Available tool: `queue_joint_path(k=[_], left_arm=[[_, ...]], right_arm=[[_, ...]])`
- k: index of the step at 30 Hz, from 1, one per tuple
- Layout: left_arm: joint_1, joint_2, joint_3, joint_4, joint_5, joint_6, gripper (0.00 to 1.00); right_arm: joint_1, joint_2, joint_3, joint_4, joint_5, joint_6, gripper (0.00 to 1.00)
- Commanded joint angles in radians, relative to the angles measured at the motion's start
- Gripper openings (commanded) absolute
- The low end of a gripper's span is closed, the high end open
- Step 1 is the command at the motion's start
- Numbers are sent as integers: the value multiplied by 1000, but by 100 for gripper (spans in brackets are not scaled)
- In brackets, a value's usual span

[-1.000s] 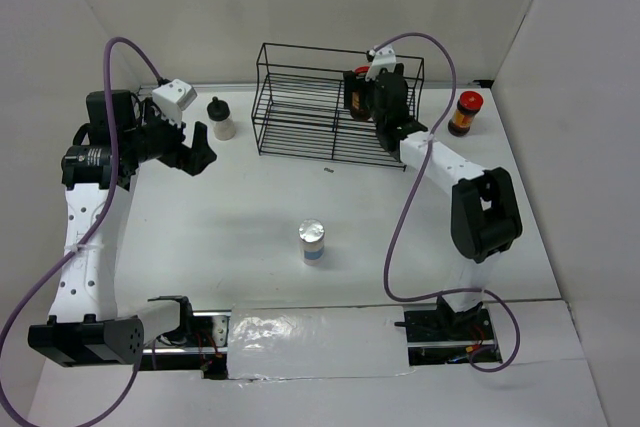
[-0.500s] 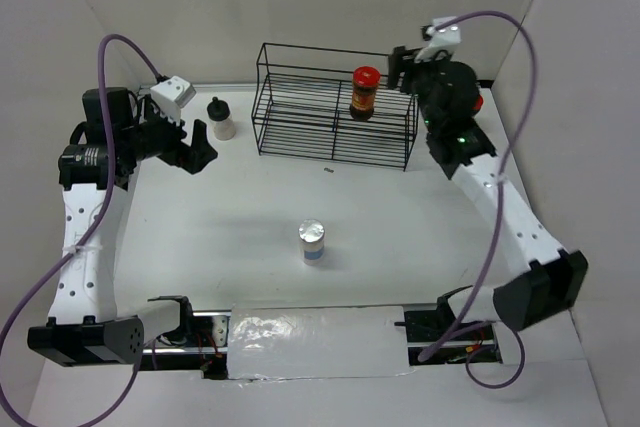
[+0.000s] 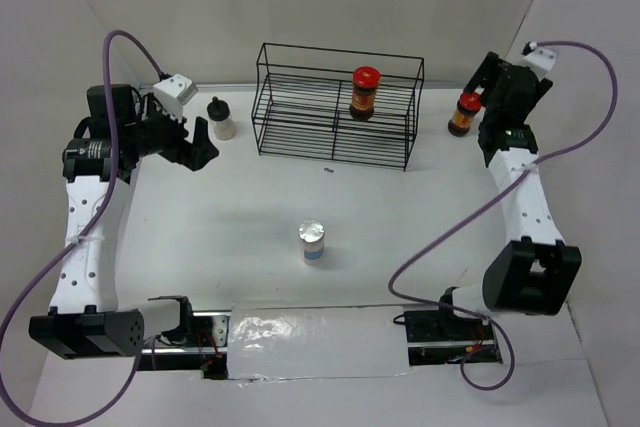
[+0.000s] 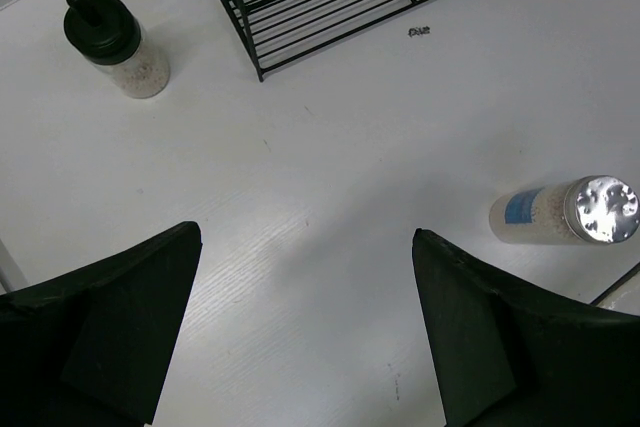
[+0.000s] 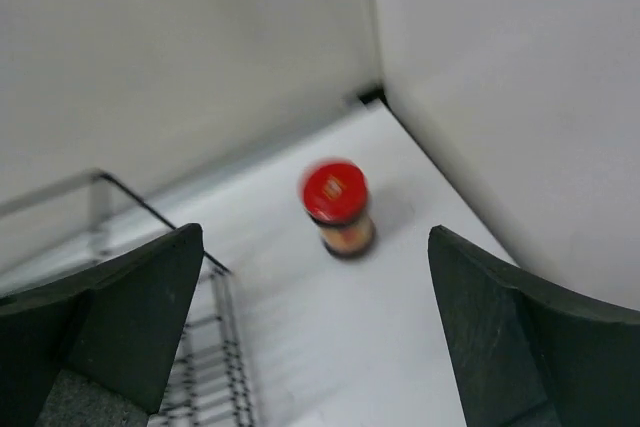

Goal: Organize the condiment bottles

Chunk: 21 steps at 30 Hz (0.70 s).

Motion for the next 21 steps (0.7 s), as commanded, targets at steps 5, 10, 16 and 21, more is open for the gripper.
queue_joint_path(k=[5,10,16,21], left_arm=[[5,40,43,31,-17,-9,99],[7,76,73,17,-42,5,99],[7,122,112,5,-71,5,99],[10,125,119,19,-106,11,99]], right_arm=[[-35,156,-97,66,18,-39,100],[-36,303,-88,182,29,-97,100],[-55,535,68,189,16,-97,100],[-55,648,127,242,4,-82,100]])
